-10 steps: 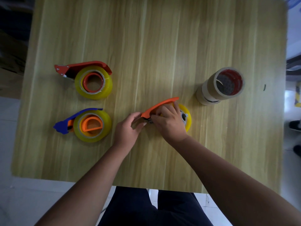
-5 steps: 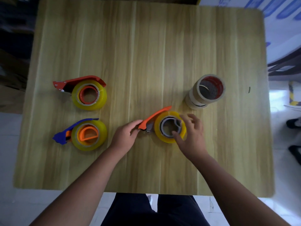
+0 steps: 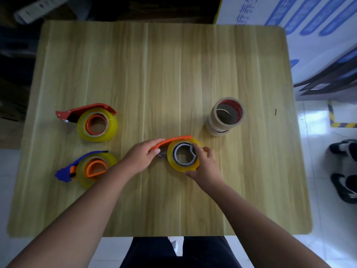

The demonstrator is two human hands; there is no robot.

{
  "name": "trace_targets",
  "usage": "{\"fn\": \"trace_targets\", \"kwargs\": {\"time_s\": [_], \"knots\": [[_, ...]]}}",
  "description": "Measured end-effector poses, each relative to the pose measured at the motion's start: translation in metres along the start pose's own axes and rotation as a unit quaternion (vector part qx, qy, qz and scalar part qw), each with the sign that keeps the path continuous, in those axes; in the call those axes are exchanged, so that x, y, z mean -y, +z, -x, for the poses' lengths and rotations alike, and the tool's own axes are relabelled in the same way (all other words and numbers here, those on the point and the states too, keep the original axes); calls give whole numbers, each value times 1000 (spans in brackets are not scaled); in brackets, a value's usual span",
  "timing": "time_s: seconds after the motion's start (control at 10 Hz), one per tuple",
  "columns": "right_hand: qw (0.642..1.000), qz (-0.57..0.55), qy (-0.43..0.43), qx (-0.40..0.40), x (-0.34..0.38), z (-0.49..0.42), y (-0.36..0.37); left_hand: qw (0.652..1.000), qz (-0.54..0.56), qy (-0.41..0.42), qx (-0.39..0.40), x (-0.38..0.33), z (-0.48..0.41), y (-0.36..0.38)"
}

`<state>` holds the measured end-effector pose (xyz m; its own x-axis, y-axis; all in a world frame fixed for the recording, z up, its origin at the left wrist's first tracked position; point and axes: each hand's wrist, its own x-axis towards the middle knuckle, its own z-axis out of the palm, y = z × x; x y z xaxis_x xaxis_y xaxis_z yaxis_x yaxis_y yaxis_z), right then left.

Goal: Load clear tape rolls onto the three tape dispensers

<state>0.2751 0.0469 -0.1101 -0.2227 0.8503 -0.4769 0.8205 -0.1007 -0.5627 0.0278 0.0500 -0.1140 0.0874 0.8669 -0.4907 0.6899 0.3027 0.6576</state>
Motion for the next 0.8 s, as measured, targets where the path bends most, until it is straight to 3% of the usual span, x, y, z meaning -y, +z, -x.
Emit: {"fn": "trace_targets", "kwargs": {"time_s": [0.2, 0.3, 0.6, 0.8], "knots": [[999, 50, -11, 15, 25, -8, 17, 982, -176, 30, -64, 14, 5, -19], [999, 27, -22, 35, 46, -16, 31, 973, -207, 25, -99, 27, 12, -36], [996, 38, -44, 63, 85, -27, 50, 972, -189, 18, -139, 50, 25, -77], [989, 136, -49, 24, 84, -13, 25, 970, -182, 22, -159, 42, 41, -92]]}}
